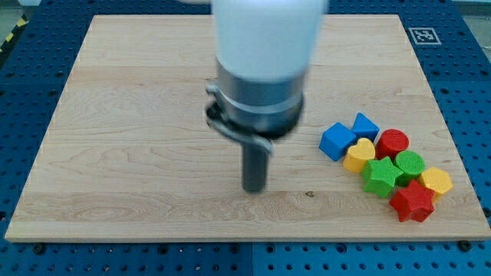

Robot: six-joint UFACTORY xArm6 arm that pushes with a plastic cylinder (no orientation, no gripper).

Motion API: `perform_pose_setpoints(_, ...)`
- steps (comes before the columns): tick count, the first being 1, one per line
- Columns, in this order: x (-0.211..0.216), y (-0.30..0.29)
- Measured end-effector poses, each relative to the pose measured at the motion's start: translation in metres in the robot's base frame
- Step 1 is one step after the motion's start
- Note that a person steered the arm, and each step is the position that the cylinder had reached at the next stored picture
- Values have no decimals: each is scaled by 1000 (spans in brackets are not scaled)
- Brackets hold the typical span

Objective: Move the red star closer to the green star

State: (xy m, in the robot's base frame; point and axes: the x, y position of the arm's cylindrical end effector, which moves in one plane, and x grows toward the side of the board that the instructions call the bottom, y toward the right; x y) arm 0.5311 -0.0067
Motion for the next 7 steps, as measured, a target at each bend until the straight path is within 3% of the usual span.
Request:
perform_pose_setpoints(1, -88, 1)
perform_pose_setpoints(2, -130, 65)
perform_pose_setpoints(3, -128, 160)
perform_pose_setpoints(5, -30, 321)
perform_pose_setpoints(6, 51, 347)
perform_pose_setpoints(7, 83, 343)
